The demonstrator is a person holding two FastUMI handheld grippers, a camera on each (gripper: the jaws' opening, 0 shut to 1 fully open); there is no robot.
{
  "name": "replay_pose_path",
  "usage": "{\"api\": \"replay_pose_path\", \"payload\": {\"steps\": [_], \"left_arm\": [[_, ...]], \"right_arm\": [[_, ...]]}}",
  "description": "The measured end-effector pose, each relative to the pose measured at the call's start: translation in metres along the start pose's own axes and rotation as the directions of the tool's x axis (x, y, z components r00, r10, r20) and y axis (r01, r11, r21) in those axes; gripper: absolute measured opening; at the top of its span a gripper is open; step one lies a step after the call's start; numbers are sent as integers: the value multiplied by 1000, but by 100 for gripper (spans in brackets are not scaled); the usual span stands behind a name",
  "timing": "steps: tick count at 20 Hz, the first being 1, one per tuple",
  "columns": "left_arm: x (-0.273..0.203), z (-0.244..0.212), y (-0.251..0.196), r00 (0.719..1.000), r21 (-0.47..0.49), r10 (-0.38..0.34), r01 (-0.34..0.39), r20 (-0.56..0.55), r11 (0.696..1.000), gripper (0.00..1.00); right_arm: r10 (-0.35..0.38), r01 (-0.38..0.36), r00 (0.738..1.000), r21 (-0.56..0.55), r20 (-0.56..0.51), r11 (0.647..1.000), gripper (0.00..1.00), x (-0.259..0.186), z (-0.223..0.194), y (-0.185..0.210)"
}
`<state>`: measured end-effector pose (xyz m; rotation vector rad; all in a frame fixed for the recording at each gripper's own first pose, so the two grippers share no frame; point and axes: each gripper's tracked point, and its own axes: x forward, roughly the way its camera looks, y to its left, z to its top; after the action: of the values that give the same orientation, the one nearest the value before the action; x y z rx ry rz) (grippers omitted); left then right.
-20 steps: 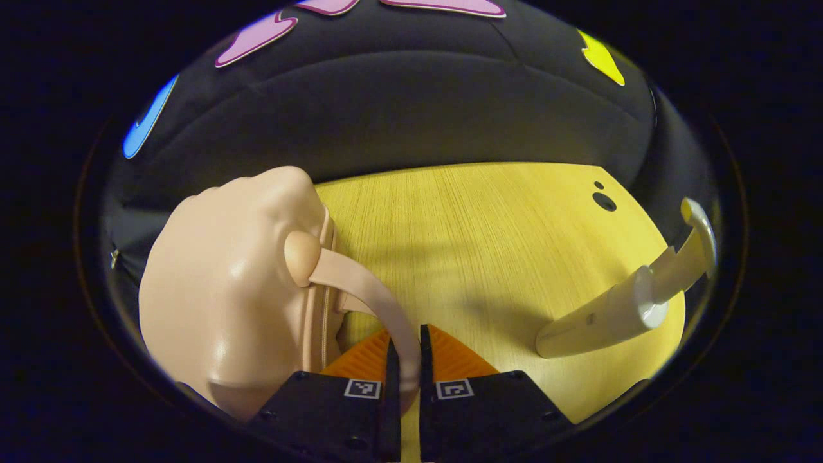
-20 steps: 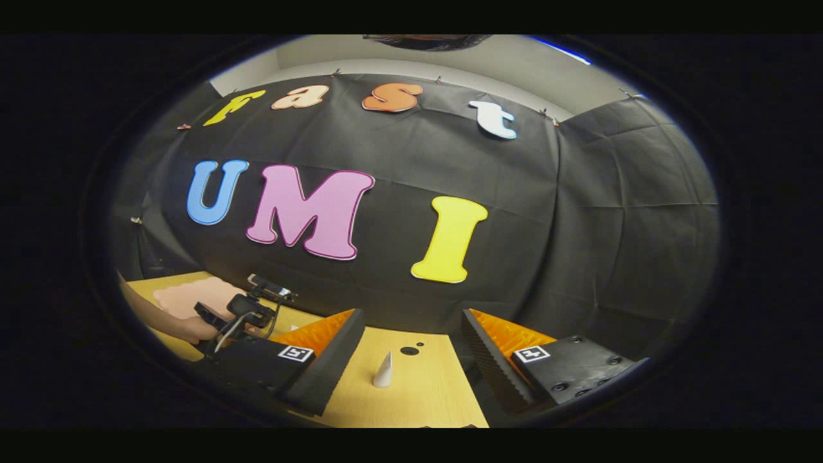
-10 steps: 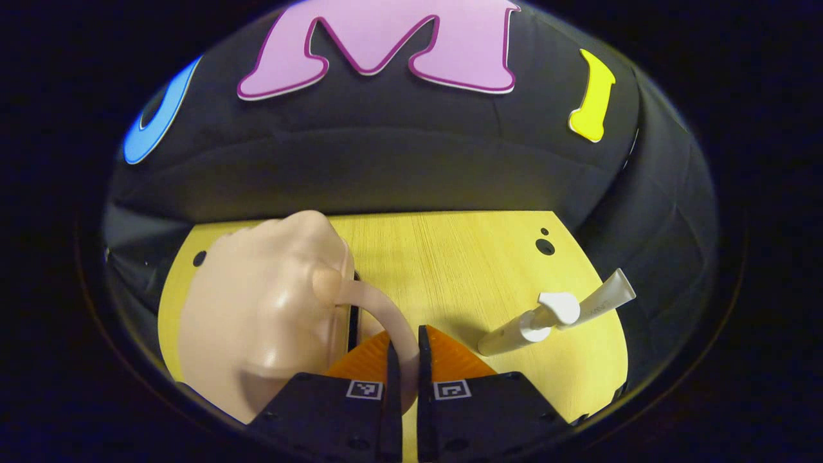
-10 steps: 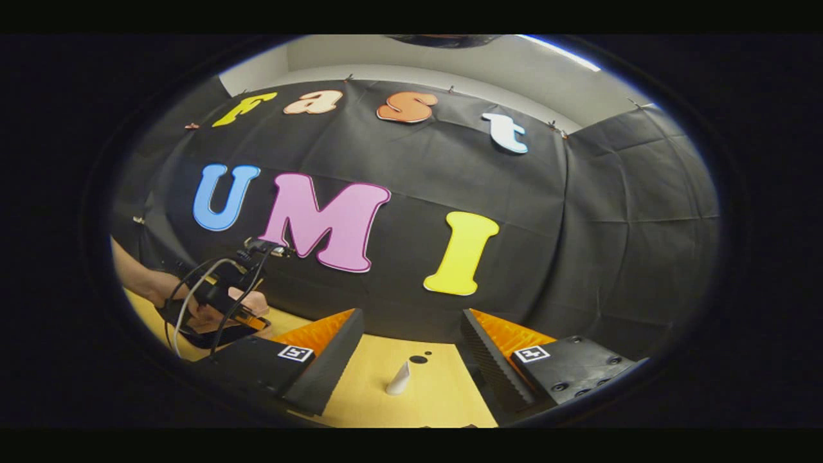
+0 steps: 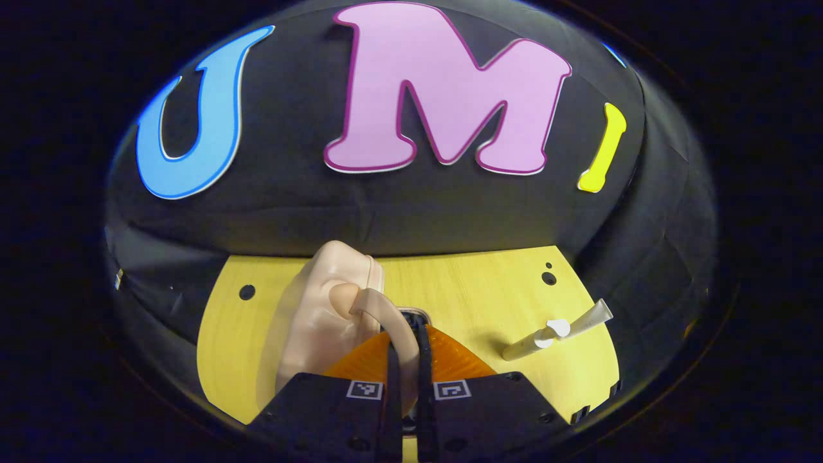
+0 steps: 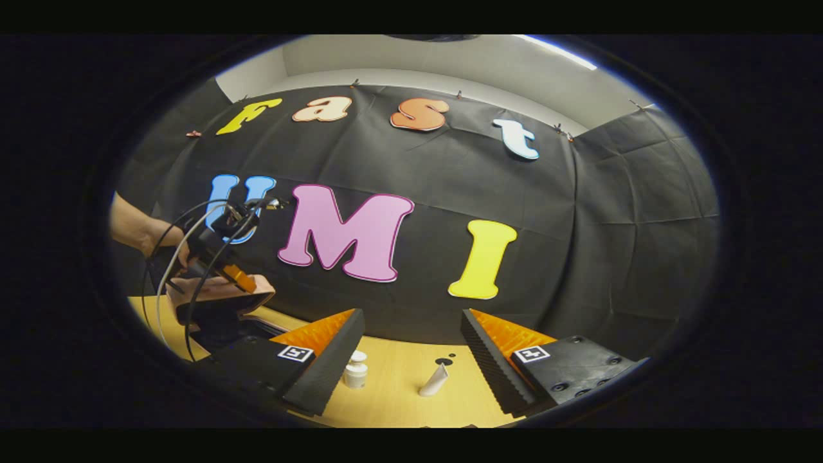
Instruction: First open the suitcase, pack the skin care products into it, and then close the suitcase.
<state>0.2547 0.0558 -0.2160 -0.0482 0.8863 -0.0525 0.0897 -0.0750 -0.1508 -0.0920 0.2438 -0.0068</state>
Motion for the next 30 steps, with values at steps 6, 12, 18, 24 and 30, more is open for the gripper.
{"api": "replay_pose_path", "payload": {"steps": [6, 12, 18, 24, 30], "left_arm": [[-26, 15, 132, 990, 104, 142, -144, 25, 984, 14], [-24, 5, 274, 950, 157, 301, -310, 78, 938, 13], [17, -56, 380, 937, 60, 348, -349, 24, 935, 13], [74, -144, 429, 934, -56, 346, -351, -86, 935, 13], [105, -183, 437, 935, -35, 336, -341, -115, 939, 13]], "right_arm": [[19, -19, 1000, 0, 19, 1000, 97, -5, 16, 41], [47, -47, 999, 35, -12, 998, 97, -11, 24, 86], [21, -22, 999, -20, -34, 1000, 97, -9, 19, 107], [-36, 32, 996, -47, -78, 998, 97, -10, 1, 102], [-52, 39, 992, -117, -114, 992, 97, -29, -20, 103]]}}
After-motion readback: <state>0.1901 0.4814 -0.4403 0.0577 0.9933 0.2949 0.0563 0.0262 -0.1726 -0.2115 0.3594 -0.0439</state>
